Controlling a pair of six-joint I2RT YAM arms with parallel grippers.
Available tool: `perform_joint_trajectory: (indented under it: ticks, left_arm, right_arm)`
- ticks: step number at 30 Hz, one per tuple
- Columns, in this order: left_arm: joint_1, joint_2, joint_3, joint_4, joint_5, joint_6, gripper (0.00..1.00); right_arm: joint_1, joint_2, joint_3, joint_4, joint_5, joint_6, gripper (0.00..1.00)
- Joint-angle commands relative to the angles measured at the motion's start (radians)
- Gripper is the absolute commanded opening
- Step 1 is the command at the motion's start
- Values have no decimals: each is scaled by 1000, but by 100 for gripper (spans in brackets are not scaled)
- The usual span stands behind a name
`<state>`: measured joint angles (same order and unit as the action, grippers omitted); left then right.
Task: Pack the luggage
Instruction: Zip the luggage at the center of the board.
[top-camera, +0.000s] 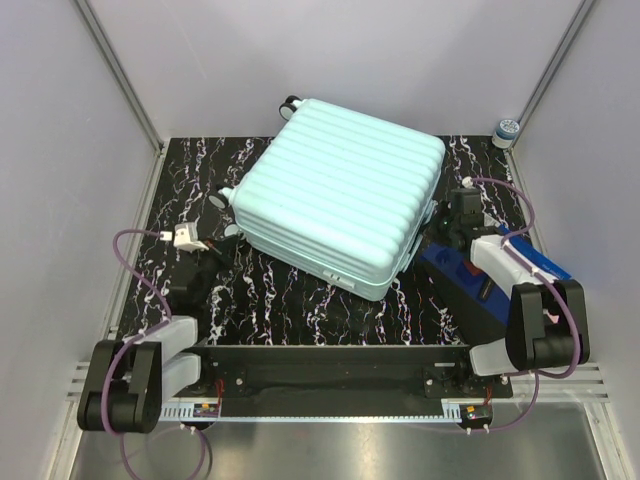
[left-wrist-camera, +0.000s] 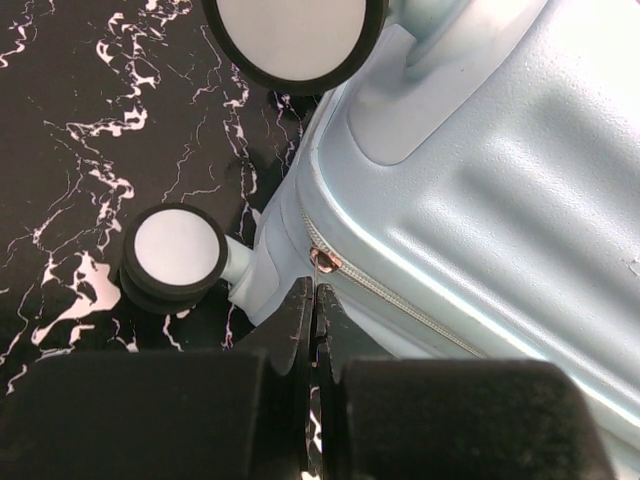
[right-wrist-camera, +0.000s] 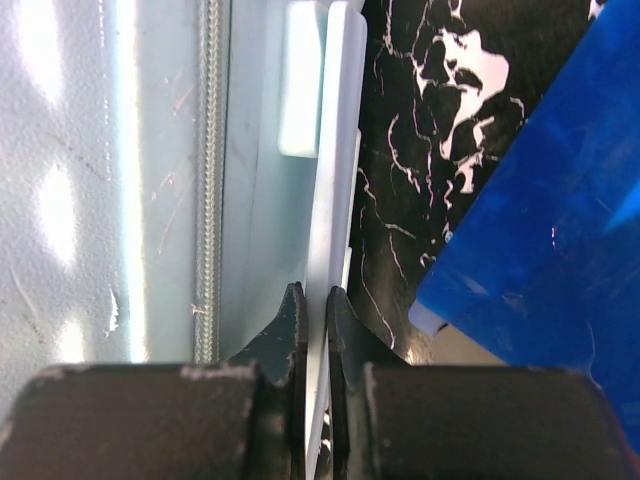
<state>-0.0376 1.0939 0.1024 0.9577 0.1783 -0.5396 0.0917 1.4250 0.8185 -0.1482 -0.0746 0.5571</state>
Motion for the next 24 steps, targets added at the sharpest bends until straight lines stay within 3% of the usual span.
perform_joint_trajectory:
  ticks: [1, 13, 24]
  left_arm:
    - [15, -45, -13, 33, -95, 36, 0]
    - [25, 52, 83, -13, -230, 36, 0]
    - [94, 142, 184, -40, -214, -14, 0]
  right_arm:
    - [2, -31, -1, -73, -11, -9, 0]
    - [-12, 95, 122, -96, 70, -39, 0]
    - [-24, 109, 146, -103, 68, -49, 0]
